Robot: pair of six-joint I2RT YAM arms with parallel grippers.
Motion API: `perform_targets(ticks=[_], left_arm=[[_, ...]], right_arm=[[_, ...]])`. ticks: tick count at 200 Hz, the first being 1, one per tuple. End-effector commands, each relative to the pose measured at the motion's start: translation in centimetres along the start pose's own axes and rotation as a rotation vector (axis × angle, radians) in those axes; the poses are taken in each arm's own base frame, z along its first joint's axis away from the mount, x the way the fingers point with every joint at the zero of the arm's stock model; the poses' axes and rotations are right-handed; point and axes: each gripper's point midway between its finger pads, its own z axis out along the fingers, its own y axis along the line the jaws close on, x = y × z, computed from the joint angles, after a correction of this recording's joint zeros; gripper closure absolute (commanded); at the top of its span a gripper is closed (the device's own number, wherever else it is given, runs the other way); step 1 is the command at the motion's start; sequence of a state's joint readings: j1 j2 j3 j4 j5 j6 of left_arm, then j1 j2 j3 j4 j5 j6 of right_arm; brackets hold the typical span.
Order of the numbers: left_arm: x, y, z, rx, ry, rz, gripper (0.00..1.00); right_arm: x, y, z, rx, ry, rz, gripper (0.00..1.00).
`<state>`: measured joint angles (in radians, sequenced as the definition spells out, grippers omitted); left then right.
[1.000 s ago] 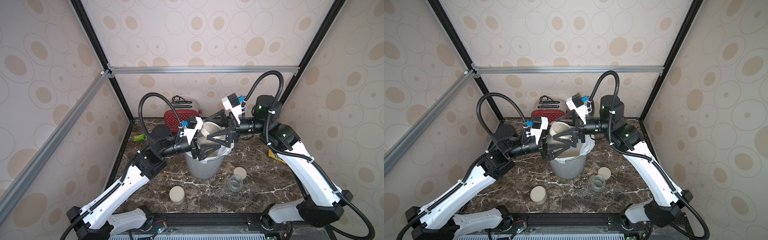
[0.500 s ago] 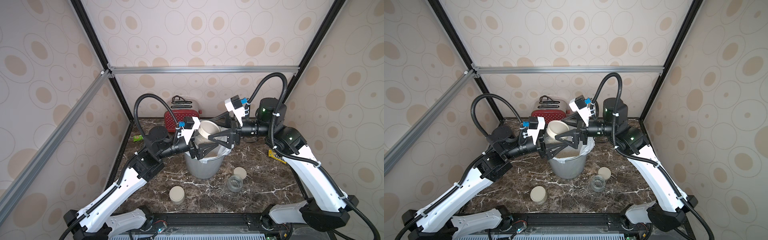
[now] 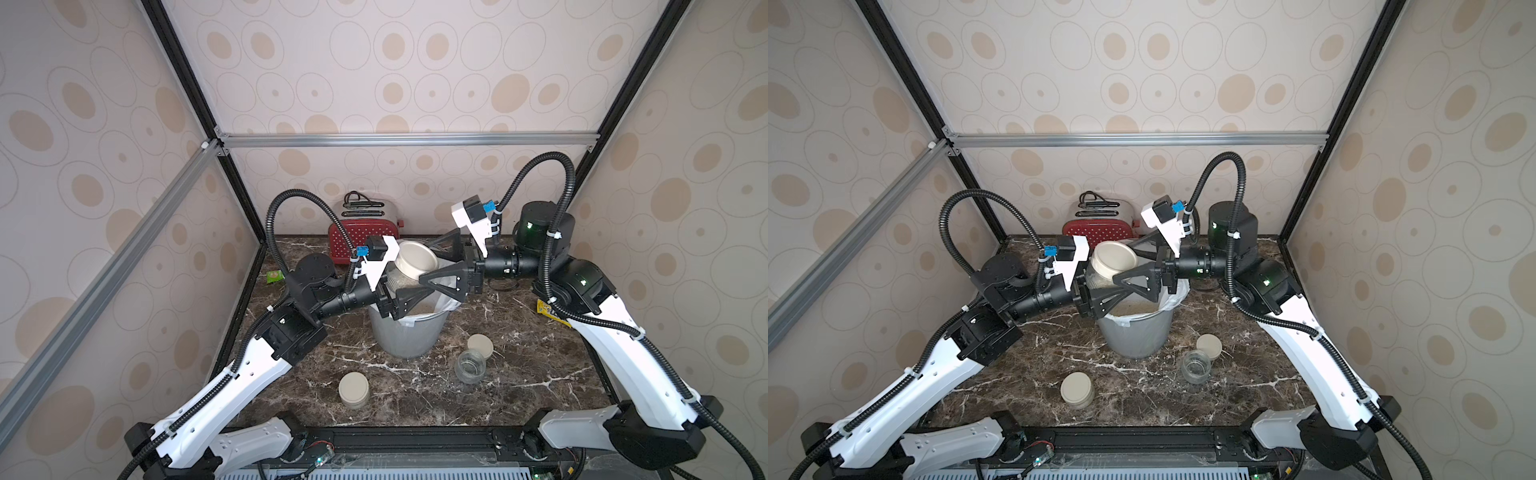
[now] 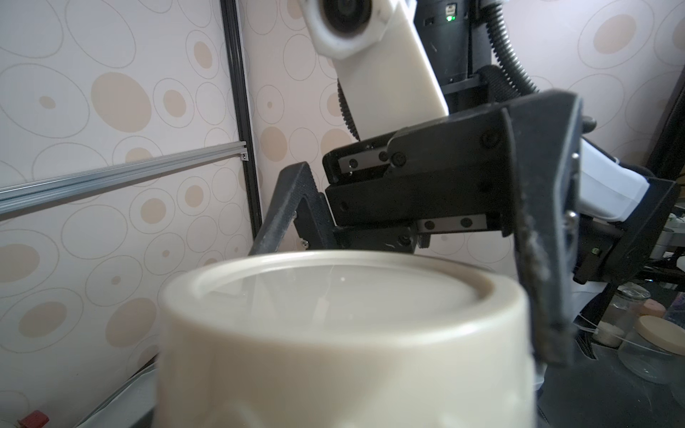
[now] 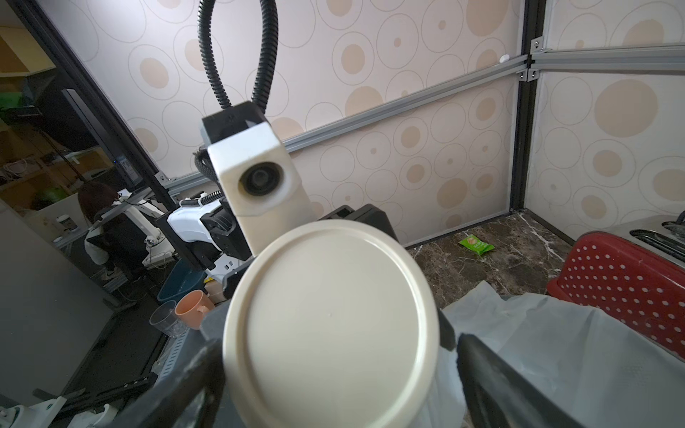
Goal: Empty moldy rice from jars
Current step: Unscrew the lid from the jar.
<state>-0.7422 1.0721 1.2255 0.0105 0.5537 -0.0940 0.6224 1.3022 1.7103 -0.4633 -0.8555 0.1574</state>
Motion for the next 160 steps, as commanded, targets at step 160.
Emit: perform_targets(ticks=[160], left_arm=[[-0.9, 1.2, 0.7, -0.052, 0.009, 0.109, 0.57]], right_arm=[[0.6, -2.1, -0.7, 0.347, 0.012, 0.147, 0.01]])
